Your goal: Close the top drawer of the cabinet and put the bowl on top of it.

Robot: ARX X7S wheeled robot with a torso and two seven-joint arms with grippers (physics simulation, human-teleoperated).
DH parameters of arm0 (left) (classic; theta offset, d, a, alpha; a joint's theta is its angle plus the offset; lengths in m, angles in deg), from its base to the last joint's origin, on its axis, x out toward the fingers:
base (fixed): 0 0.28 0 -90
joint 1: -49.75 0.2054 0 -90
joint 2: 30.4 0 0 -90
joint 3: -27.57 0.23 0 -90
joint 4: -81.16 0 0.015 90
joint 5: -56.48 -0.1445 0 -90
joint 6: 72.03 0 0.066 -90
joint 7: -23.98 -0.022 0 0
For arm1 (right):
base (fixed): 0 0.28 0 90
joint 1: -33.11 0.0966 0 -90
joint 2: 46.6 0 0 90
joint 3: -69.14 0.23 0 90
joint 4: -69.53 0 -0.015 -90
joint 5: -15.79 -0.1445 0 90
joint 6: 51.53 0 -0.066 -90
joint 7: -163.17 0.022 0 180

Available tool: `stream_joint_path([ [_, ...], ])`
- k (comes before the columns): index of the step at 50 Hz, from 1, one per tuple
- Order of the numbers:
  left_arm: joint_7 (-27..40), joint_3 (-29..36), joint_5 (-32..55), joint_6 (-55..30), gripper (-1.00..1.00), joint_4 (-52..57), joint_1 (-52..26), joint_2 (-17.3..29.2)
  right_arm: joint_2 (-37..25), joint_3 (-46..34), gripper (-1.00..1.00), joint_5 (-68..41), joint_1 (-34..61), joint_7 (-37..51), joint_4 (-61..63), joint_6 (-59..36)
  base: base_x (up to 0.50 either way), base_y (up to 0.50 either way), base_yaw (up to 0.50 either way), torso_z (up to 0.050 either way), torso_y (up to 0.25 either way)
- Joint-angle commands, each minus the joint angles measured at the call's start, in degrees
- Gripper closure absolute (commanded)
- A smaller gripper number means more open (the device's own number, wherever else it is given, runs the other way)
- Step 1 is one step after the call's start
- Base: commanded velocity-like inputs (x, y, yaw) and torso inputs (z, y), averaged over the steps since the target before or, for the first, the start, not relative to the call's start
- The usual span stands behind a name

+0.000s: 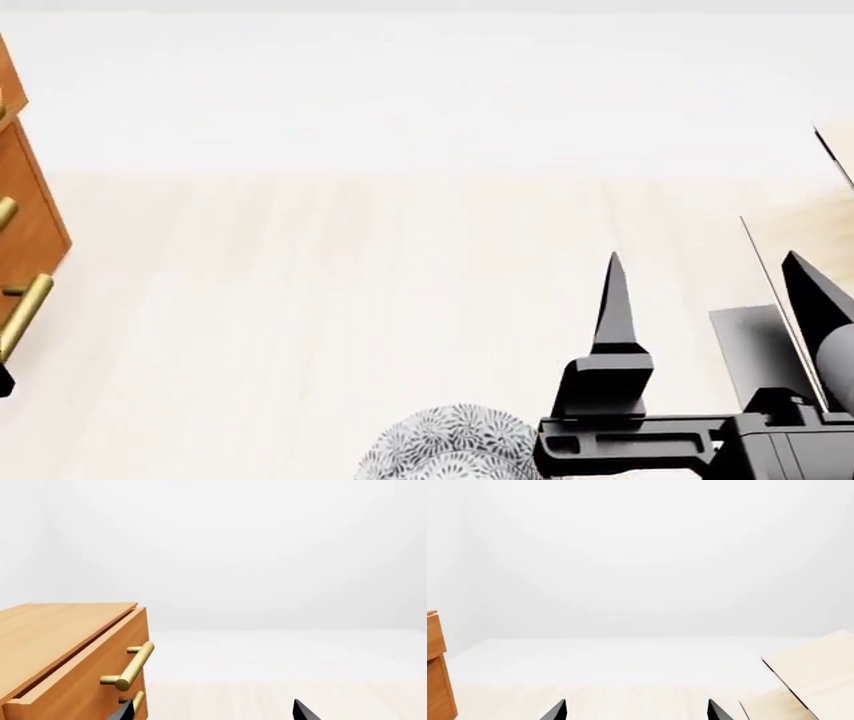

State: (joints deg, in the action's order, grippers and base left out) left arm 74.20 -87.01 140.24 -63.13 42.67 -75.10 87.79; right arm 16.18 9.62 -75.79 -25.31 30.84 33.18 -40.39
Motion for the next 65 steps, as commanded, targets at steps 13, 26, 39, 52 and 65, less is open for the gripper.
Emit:
stream_joint_path([
  [13, 3.7, 1.0, 4.4, 2.0, -1.00, -0.1, 0.2, 2.3, -1.5, 0.2, -1.00, -1.5, -1.4, 0.9, 0.2, 2.3, 0.50, 0.00, 0.00, 0.000, 0.001],
  [26, 2.4, 1.9, 3.6, 2.7, -1.00, -0.1, 1.4, 2.5, -1.7, 1.2, -1.00, 1.6, -2.8, -1.4, 2.0, 2.8, 0.15, 0.00, 0.00, 0.000, 0.000],
  [39, -10.4, 9.7, -16.0, 7.9, -1.00, -4.8, 2.2, 1.8, 0.2, -0.9, -1.00, 14.7, -10.1, -12.0, 5.4, 6.9, 0.00, 0.00, 0.00, 0.000, 0.000],
  [52, -15.1, 14.7, -25.3, 13.3, -1.00, -9.3, 4.1, 2.8, -3.0, -6.7, -1.00, 19.8, -14.8, -13.0, 5.1, 15.6, 0.00, 0.00, 0.00, 0.000, 0.000],
  [65, -19.2, 22.3, -36.2, 20.3, -1.00, -16.8, 3.8, 3.9, -4.1, -9.8, -1.00, 25.2, -18.6, -15.6, 4.2, 20.3, 0.00, 0.00, 0.00, 0.000, 0.000],
])
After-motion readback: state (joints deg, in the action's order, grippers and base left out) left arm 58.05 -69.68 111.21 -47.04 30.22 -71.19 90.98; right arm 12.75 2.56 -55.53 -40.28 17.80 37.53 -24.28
